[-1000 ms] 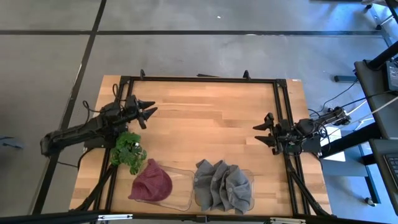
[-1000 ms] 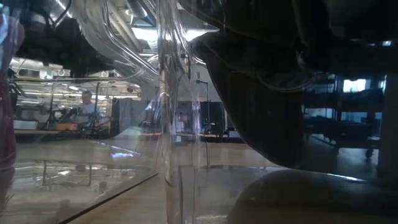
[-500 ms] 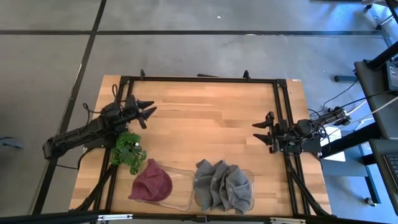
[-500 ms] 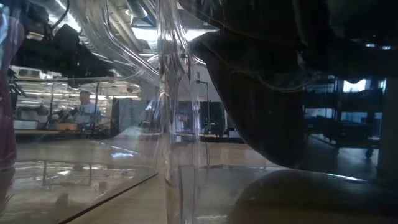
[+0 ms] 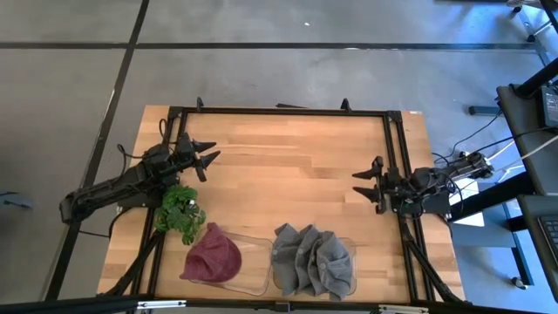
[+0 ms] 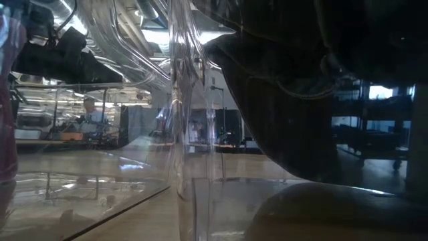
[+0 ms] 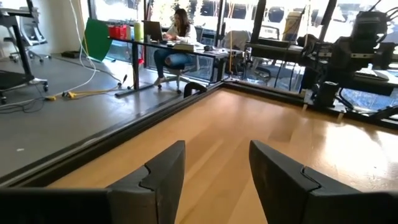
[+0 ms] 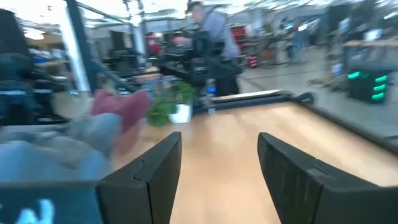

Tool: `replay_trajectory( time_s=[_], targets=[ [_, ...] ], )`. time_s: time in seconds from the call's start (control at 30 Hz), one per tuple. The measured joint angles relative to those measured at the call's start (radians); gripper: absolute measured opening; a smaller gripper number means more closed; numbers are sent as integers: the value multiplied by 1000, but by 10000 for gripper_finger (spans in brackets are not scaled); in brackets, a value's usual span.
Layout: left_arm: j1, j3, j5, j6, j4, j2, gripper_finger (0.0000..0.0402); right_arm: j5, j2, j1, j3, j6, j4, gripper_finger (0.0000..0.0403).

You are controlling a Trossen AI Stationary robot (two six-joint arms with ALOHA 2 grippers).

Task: Pick & Place hat
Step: Return to Home Position

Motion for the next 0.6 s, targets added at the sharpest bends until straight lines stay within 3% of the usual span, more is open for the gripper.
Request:
replay_trajectory(
  time_s=[0.13, 0.33, 0.5, 0.6],
  targets=[
    [0, 0, 0, -1, 0, 0, 173, 0, 0, -86, 0, -43, 0, 211],
    [0, 0, -1, -1, 0, 0, 175, -226, 0, -229, 0, -58, -20, 211],
    [0, 0, -1, -1, 0, 0, 173, -245, 0, -333, 0, -3, -22, 211],
    [0, 0, -1, -1, 0, 0, 175, -247, 6, -365, 0, -95, -26, 211]
  ],
)
